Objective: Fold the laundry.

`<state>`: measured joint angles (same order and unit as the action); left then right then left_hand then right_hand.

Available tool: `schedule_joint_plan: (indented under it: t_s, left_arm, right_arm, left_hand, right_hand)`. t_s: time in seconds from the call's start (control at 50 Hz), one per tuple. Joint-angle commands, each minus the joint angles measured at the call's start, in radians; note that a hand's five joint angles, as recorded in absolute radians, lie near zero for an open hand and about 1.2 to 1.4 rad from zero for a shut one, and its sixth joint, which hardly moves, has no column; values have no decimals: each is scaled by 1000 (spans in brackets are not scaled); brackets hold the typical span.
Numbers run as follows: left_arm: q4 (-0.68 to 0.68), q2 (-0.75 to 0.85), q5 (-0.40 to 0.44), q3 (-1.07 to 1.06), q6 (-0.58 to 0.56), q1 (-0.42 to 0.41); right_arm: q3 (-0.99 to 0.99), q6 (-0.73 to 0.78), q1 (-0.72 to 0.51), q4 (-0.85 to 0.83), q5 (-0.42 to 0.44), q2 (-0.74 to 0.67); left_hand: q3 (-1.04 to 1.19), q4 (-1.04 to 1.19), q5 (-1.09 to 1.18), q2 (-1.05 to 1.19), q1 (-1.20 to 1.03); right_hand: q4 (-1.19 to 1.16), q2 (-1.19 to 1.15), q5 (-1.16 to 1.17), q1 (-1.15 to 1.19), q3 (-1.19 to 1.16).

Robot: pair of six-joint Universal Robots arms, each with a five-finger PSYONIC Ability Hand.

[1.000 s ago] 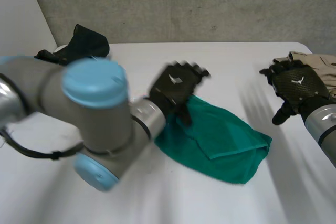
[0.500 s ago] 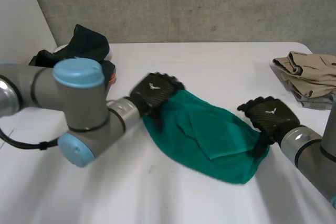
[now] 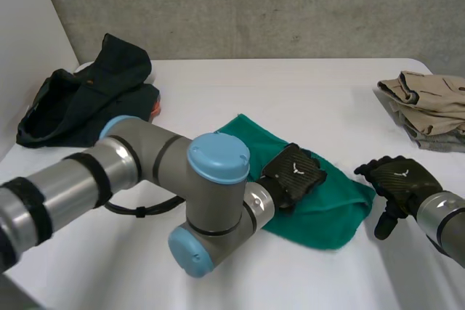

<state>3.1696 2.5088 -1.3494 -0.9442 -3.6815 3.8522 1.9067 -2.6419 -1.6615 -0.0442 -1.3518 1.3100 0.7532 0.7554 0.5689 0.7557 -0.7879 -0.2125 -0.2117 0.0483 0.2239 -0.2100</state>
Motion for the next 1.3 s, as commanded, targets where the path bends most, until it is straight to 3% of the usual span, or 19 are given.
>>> schedule_joint_plan:
  t_s: [0.02, 0.18, 0.42, 0.5, 0.58, 0.62, 0.66, 0.68, 0.78, 0.84, 0.92, 1.04, 1.12, 1.3]
  left_arm:
    - [10, 44, -106, 81, -17, 12]
    - [105, -163, -269, 41, 1, 13]
    - [92, -349, -269, -62, 78, 50]
    - [92, -386, -275, -71, 81, 67]
    - [92, -416, -277, -71, 97, 95]
    - [99, -429, -277, -67, 101, 112]
    - [104, -433, -275, -58, 101, 128]
    - [110, -435, -274, -47, 101, 150]
    - [174, -433, -301, 44, 106, 230]
    - [257, -432, -352, 96, 127, 260]
    - [366, -436, -416, 107, 192, 283]
    - [366, -478, -447, 29, 317, 326]
    - [299, -479, -442, -86, 363, 329]
    - [130, -462, -442, -422, 445, 362]
  right_arm:
    - [-5, -4, -4, -17, -4, -14]
    - [-15, -33, 5, -37, -9, -9]
    - [-129, -380, -81, -17, 59, -21]
    - [-179, -455, -122, -14, 88, -121]
    - [-282, -487, -240, -13, 79, -224]
    - [-353, -483, -282, 13, 77, -273]
    - [-406, -480, -285, 46, 77, -302]
    - [-466, -477, -282, 82, 76, -320]
    - [-681, -432, -279, 127, 16, -318]
    - [-816, -369, -268, 57, -119, -264]
    - [-882, -270, -258, -95, -231, -173]
    - [-856, -162, -271, -224, -188, -117]
    - [-755, -127, -293, -183, -150, -112]
    - [-509, -21, -343, -63, -153, -195]
  left_hand:
    - [643, 641, 653, 641, -608]
    - [643, 641, 653, 641, -608]
    - [643, 641, 653, 641, -608]
    - [643, 641, 653, 641, -608]
    - [643, 641, 653, 641, -608]
    - [643, 641, 653, 641, -608]
    - [643, 641, 653, 641, -608]
    - [643, 641, 653, 641, -608]
    - [643, 641, 653, 641, -608]
    - [643, 641, 653, 641, -608]
    - [643, 641, 653, 641, -608]
    - [643, 641, 653, 641, -608]
    - [643, 641, 653, 641, -608]
    - [643, 641, 653, 641, -608]
  right_hand:
    - [38, 37, -48, -49, 36]
    - [38, 37, -48, -49, 36]
    - [38, 37, -48, -49, 36]
    - [38, 37, -48, -49, 36]
    - [38, 37, -48, -49, 36]
    - [-223, -224, 212, 211, -225]
    - [-765, -766, 755, 754, -767]
    - [-1180, -1180, 1169, 1168, -1182]
    - [-1184, -1185, 1173, 1172, -1186]
    - [-1184, -1185, 1173, 1172, -1186]
    - [-1184, -1185, 1173, 1172, -1186]
    - [-1184, -1185, 1173, 1172, -1186]
    - [-1184, -1185, 1173, 1172, -1186]
    - [-1184, -1185, 1173, 1172, -1186]
